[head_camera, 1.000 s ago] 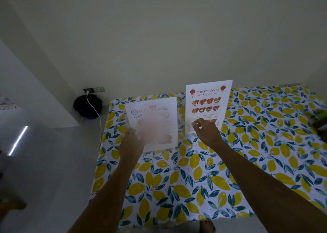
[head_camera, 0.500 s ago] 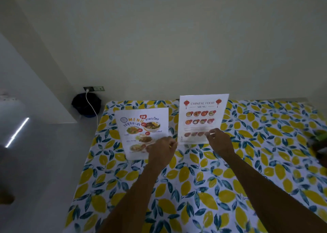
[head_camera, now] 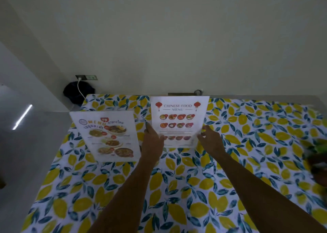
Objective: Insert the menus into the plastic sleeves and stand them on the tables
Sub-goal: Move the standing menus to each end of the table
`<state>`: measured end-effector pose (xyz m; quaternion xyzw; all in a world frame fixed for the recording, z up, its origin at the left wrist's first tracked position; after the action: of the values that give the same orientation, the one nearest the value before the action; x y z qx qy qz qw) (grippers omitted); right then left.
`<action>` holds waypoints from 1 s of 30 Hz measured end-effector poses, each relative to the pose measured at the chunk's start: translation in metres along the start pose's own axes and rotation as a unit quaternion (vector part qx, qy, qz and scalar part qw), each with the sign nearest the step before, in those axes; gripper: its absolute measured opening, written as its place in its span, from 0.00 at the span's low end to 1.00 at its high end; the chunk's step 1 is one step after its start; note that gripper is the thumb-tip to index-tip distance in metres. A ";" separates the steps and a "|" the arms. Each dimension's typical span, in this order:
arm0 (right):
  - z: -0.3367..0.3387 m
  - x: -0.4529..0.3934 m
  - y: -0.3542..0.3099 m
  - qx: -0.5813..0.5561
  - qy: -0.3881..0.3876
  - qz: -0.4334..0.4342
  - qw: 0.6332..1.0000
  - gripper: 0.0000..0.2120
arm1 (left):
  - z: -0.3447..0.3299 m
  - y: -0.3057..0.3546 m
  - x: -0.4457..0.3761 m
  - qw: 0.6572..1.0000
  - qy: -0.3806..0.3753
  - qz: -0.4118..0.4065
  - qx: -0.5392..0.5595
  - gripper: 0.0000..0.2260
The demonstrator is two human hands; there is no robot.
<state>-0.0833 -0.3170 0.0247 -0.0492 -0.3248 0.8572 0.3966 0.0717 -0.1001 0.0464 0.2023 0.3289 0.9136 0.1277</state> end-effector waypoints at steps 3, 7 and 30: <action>-0.005 -0.007 -0.002 -0.011 -0.001 0.029 1.000 0.15 | 0.000 -0.001 -0.010 0.999 0.034 -0.015 -0.015 0.30; -0.004 -0.012 0.001 -0.013 0.008 0.048 0.999 0.13 | 0.003 0.003 -0.017 0.996 0.067 -0.016 -0.048 0.20; 0.158 0.055 0.039 0.053 0.080 0.047 0.994 0.11 | -0.003 0.135 0.035 0.963 -0.041 -0.265 -0.036 0.08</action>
<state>-0.1998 -0.3786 0.1348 -0.1123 -0.2431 0.8843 0.3825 0.0253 -0.1906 0.1426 0.1401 0.3318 0.8495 0.3856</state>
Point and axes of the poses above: each hand's wrist, its own x-axis away from the middle knuckle, its own z-axis out of the back of the hand, y = z × x, the point moved 10 cm from there along -x, towards the middle knuckle, and after that the axes turned 6 degrees about z, right-handed, at the moved point
